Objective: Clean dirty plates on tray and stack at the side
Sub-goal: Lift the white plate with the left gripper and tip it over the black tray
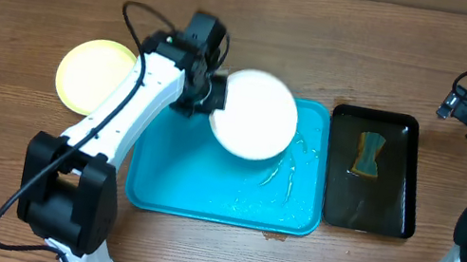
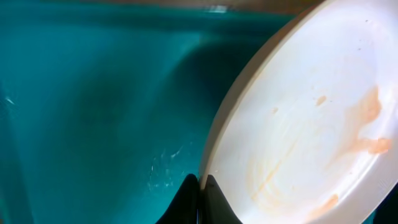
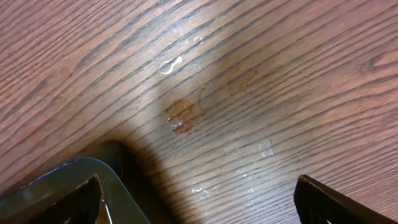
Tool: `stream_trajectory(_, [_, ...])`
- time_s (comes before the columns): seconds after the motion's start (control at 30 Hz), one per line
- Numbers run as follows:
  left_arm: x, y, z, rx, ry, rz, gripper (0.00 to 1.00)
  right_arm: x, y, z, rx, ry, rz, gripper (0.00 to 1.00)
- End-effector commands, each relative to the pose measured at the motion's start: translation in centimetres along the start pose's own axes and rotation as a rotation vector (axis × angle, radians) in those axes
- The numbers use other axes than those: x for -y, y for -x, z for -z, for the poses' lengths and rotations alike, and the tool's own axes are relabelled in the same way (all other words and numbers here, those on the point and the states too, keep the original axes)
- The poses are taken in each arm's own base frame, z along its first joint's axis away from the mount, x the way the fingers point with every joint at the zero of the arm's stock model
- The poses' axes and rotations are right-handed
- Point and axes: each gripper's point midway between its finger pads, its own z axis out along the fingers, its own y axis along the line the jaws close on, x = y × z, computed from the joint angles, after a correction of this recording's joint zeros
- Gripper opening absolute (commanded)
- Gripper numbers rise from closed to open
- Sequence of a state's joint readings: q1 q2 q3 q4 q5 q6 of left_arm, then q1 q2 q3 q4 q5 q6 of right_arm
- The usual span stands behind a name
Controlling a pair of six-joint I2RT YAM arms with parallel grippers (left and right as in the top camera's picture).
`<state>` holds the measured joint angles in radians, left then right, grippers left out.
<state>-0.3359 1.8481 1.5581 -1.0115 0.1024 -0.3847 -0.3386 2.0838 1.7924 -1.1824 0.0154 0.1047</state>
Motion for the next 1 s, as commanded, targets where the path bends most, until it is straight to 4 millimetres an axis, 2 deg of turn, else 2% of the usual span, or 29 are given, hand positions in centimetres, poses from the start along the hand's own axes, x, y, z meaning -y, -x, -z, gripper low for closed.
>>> stream_trajectory(0.0, [2.7, 2.0, 2.5, 0.117, 0.043, -0.103, 0.04, -0.1, 0.9, 1.9, 0.056, 0.004, -0.002, 1.00])
stream_trajectory(0.1, [5.6, 3.0, 4.0, 0.214, 0.064, -0.172, 0.04, -0.1, 0.9, 1.9, 0.056, 0.004, -0.002, 1.00])
stream_trajectory(0.2, [8.8, 3.1, 4.9, 0.298, 0.072, -0.240, 0.04, -0.1, 0.9, 1.9, 0.056, 0.004, -0.002, 1.00])
stream_trajectory(0.3, [12.0, 2.4, 5.3, 0.368, 0.083, -0.310, 0.04, -0.1, 0.9, 1.9, 0.056, 0.004, -0.002, 1.00])
stream_trajectory(0.5, [17.0, 0.6, 7.3, 0.554, 0.205, -0.484, 0.04, -0.1, 0.9, 1.9, 0.056, 0.004, -0.002, 1.00])
stream_trajectory(0.77, [22.1, -2.6, 12.0, 0.828, 0.417, -0.692, 0.04, -0.1, 0.9, 1.9, 0.056, 0.004, -0.002, 1.00])
stream_trajectory(0.97, [25.1, -4.2, 15.4, 0.980, 0.504, -0.774, 0.04, -0.1, 0.9, 1.9, 0.056, 0.004, -0.002, 1.00])
